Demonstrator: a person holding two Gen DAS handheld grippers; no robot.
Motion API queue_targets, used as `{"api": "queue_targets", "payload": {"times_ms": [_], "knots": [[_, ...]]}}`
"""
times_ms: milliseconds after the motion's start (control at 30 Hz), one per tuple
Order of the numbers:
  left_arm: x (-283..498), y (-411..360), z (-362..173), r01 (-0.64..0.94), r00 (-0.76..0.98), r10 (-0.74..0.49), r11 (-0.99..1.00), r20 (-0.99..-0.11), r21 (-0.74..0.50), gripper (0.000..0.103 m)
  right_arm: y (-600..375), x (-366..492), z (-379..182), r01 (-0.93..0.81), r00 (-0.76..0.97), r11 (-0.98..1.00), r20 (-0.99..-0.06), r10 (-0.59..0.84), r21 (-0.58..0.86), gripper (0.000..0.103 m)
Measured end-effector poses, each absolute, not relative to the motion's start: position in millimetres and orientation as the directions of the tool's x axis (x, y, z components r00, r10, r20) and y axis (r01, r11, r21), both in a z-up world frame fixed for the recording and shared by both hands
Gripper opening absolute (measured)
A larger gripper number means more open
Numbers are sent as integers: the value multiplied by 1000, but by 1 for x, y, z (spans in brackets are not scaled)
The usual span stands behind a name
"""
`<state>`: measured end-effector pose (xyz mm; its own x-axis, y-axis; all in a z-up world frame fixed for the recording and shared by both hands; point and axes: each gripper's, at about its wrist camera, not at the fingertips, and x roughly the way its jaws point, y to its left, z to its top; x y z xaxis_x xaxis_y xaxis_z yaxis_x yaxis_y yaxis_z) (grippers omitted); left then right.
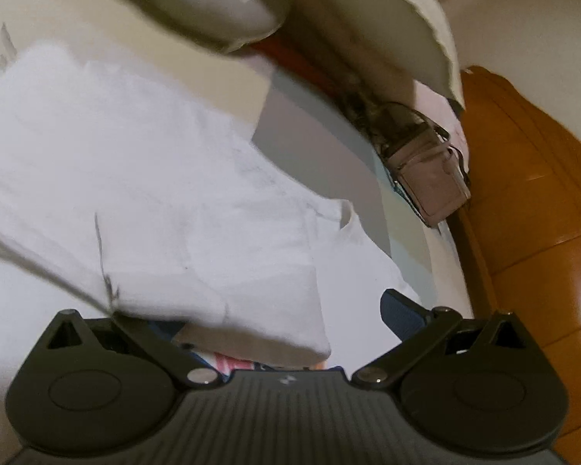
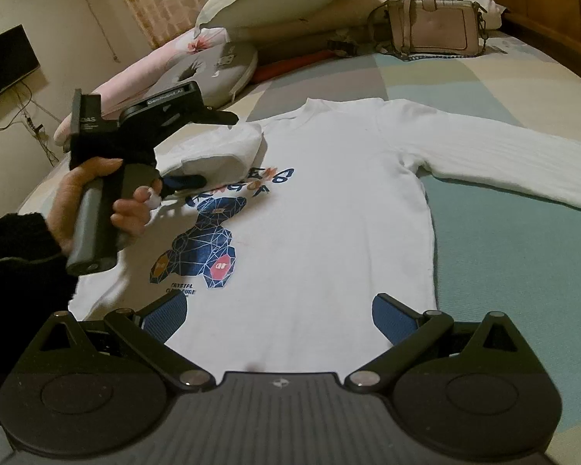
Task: Fold clothes
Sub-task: 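Lower the sleeve onto the shirt body and open the left gripper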
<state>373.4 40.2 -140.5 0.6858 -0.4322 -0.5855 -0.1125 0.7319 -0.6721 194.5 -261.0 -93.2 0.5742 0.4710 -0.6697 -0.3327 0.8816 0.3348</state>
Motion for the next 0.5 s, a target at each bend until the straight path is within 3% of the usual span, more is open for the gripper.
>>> {"api": "queue_targets", "payload": {"times_ms": [200,300,500], "knots": [[378,35,-127,-120,776,-285,809,-562,-575,102,-263,194,-93,-324,580,885,-670,464,333,103],[388,32,-129,-105,755,-352,769,-554,-631,102,-263,194,-94,-325,580,886,-670,464,331,103],[397,-1,-108,33,787,-392,798,-476,-602,102,-263,192,-94,-326,584,887,-669,461,327,103]]}}
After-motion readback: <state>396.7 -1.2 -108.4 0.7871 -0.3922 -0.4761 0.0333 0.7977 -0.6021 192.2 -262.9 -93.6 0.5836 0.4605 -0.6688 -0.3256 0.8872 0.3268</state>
